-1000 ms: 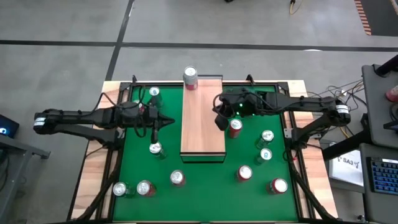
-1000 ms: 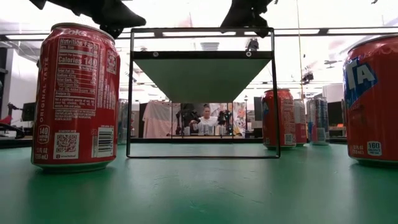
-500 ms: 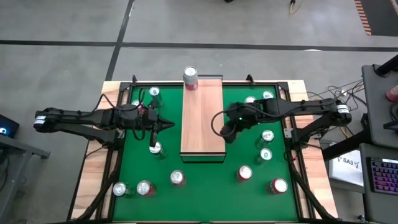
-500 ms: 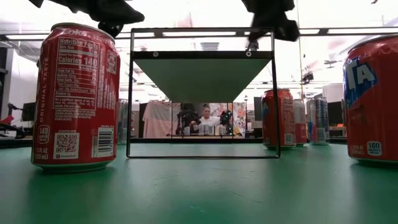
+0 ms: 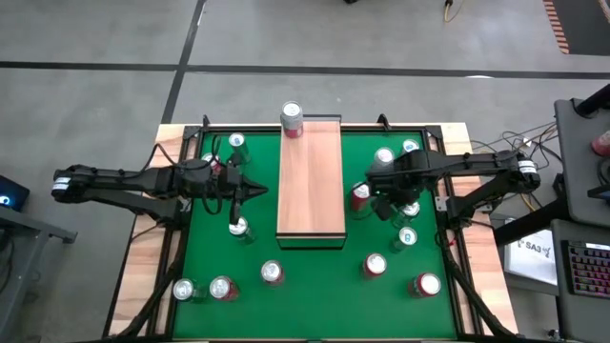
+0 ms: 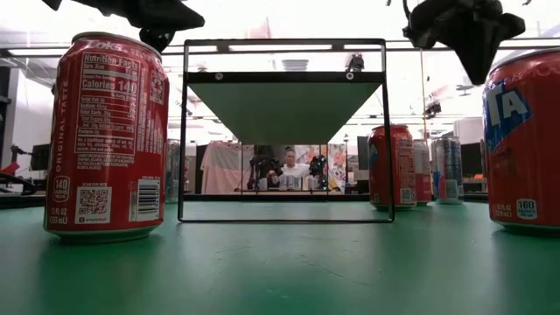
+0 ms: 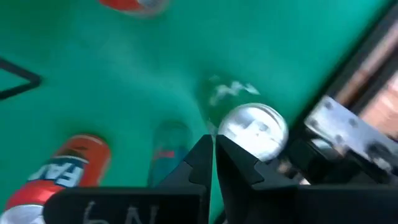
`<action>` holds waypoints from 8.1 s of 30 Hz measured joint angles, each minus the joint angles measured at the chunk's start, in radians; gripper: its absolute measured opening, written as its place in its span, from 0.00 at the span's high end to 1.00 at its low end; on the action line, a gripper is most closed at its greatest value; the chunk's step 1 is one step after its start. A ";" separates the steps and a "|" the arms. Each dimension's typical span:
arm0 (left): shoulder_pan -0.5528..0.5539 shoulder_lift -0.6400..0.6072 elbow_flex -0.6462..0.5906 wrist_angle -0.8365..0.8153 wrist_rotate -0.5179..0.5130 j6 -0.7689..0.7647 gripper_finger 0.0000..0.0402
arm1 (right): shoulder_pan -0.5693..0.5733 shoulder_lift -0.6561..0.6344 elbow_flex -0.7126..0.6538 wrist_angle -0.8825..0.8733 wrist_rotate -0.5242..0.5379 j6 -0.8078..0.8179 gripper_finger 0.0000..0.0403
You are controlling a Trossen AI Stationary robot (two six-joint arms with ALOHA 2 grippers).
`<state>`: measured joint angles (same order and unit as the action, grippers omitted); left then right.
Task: Place canned beverage on shelf
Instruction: Put the green can on the shelf
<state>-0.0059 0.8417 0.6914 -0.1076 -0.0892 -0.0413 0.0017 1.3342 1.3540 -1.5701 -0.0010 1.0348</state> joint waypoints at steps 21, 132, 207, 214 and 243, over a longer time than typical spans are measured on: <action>0.000 0.001 0.000 0.013 -0.009 0.086 1.00 | -0.002 -0.018 -0.003 0.011 -0.017 0.039 0.85; 0.001 0.003 0.000 0.072 -0.035 0.100 1.00 | -0.022 -0.199 -0.411 0.322 0.097 0.156 0.25; 0.001 0.003 0.001 -0.118 -0.266 0.347 1.00 | -0.035 0.489 0.855 -0.001 0.149 -0.417 0.24; 0.001 0.003 0.001 -0.118 -0.266 0.327 1.00 | -0.035 0.489 0.855 -0.001 0.150 -0.415 0.24; 0.001 0.003 0.000 -0.117 -0.266 0.312 1.00 | -0.035 0.526 0.852 0.037 0.162 -0.434 0.21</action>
<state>-0.0048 0.8448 0.6914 -0.2249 -0.3556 0.2706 -0.0335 1.8599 2.2059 -1.5330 0.1606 0.6005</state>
